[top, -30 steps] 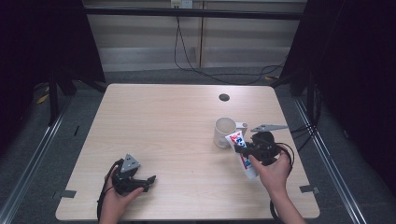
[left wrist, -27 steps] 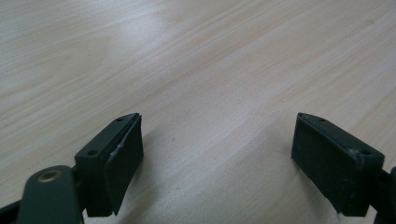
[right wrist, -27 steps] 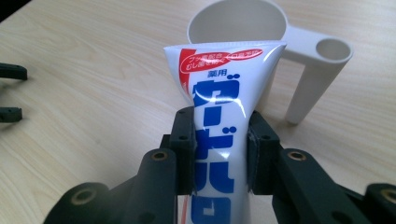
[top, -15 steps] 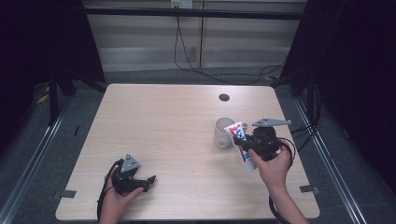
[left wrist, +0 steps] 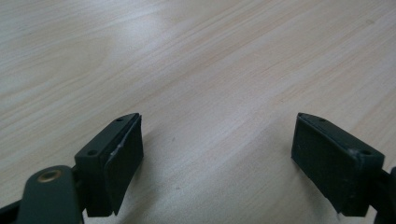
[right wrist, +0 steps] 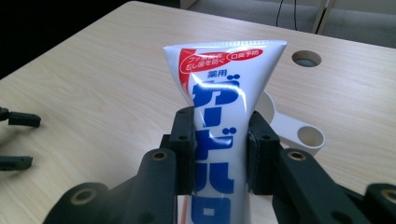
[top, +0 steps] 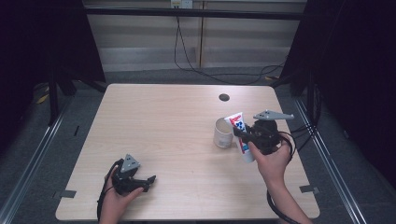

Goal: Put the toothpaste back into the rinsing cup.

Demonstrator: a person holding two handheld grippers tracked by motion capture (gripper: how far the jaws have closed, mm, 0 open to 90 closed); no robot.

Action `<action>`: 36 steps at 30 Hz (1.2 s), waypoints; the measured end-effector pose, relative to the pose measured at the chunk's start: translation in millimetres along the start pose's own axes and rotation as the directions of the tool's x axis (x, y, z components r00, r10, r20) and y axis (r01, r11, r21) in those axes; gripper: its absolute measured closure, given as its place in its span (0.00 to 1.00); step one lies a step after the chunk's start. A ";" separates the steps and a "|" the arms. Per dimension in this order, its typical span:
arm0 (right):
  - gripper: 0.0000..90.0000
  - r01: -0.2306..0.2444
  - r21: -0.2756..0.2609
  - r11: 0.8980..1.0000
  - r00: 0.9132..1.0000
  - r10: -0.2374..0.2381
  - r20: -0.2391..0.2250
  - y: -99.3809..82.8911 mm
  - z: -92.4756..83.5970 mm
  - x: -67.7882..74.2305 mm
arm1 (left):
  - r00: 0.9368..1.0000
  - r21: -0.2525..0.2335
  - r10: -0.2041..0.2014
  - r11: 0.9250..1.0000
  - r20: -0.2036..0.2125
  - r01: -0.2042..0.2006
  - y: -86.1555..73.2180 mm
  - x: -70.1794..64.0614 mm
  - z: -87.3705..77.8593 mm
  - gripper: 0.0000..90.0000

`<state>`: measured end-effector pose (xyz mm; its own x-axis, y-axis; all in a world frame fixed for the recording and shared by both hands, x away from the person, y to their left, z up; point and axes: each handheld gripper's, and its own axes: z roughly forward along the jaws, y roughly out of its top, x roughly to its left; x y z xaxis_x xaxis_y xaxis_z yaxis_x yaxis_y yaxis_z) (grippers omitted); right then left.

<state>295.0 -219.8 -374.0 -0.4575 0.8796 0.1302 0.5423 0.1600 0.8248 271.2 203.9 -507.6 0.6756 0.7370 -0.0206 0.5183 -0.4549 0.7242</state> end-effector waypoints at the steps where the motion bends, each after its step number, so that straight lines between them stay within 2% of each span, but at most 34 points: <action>1: 0.77 -0.005 -0.010 1.000 1.000 0.005 0.004 1.8 0.1 -0.3 | 1.000 -0.001 0.004 1.000 -0.003 -0.004 0.0 0.2 0.0 0.18; 9: 0.77 -0.010 -0.052 0.999 1.000 0.011 0.013 8.6 -0.3 -1.2 | 1.000 0.000 0.005 1.000 -0.003 -0.005 0.0 0.3 0.0 0.18; 11: 0.77 0.005 -0.064 0.998 1.000 -0.003 0.031 12.0 0.1 0.4 | 1.000 0.000 0.001 1.000 -0.001 -0.001 0.0 0.0 0.0 0.18; 14: 0.77 0.002 -0.069 0.998 1.000 0.000 0.022 13.9 1.1 0.1 | 1.000 0.001 0.005 1.000 -0.002 -0.005 0.1 0.3 -0.1 0.18; 22: 0.77 0.017 -0.086 0.996 0.999 -0.013 0.050 19.2 5.8 0.4 | 1.000 -0.001 -0.001 1.000 -0.001 0.001 -0.1 -0.1 0.1 0.18; 36: 0.77 0.022 -0.129 0.991 0.999 -0.015 0.053 31.4 13.8 1.6 | 1.000 -0.001 0.000 1.000 -0.002 0.000 -0.1 -0.1 0.1 0.18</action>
<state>321.0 -207.1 -355.4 -0.4280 0.8994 0.0887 0.4366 0.1199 0.8916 271.2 203.8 -507.7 0.6749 0.7377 -0.0194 0.5177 -0.4545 0.7248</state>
